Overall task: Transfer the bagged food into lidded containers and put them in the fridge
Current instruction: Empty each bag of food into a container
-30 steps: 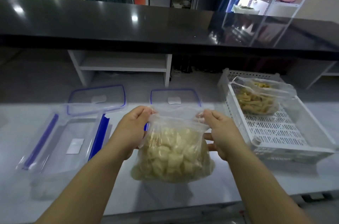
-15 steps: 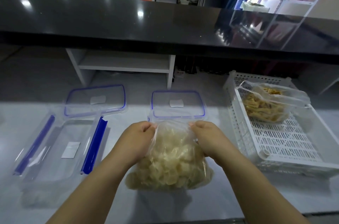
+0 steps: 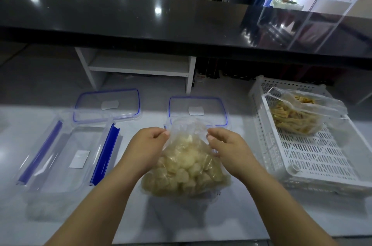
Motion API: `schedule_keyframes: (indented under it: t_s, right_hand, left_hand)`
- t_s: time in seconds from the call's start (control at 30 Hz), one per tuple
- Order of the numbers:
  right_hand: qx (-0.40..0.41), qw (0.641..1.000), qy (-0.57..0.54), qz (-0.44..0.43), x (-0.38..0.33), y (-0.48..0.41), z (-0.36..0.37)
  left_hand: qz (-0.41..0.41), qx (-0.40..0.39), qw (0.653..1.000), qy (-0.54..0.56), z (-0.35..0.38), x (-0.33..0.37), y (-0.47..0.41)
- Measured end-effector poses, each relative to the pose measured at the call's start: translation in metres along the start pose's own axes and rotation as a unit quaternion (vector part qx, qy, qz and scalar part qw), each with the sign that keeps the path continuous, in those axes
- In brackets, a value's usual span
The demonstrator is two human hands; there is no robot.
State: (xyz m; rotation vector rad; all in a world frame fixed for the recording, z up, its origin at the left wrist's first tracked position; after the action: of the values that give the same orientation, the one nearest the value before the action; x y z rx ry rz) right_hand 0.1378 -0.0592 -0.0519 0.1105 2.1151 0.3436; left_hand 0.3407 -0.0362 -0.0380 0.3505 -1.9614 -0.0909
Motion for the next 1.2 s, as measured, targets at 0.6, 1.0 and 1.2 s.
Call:
schedule_keyframes:
  t_s: [0.6,1.0,1.2]
  right_hand:
    - [-0.142,0.953,0.244,-0.113,0.012,0.042,0.024]
    - [0.069,0.977,0.168,-0.113,-0.015,0.005,-0.006]
    - [-0.010,0.987,0.125,-0.096,-0.003,0.009,-0.003]
  left_hand:
    - [0.028,-0.175,0.977,-0.120,0.011,-0.025,0.040]
    - [0.071,0.000,0.997,-0.024,0.008,0.005,0.007]
    - [0.048,-0.111,0.993,-0.010,0.021,-0.009,0.014]
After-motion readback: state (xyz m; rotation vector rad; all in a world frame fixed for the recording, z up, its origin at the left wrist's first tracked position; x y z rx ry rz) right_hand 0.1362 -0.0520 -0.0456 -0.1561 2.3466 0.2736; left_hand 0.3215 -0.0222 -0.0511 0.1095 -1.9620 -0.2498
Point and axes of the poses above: each hand's wrist, its own y-axis away from the middle knuckle, its own z-axis out of the palm, x = y × z, the point moved 10 cm from there along -y, towards the middle knuckle, and after that the axes turned 4 degrees about y, right-handed, at the moved point
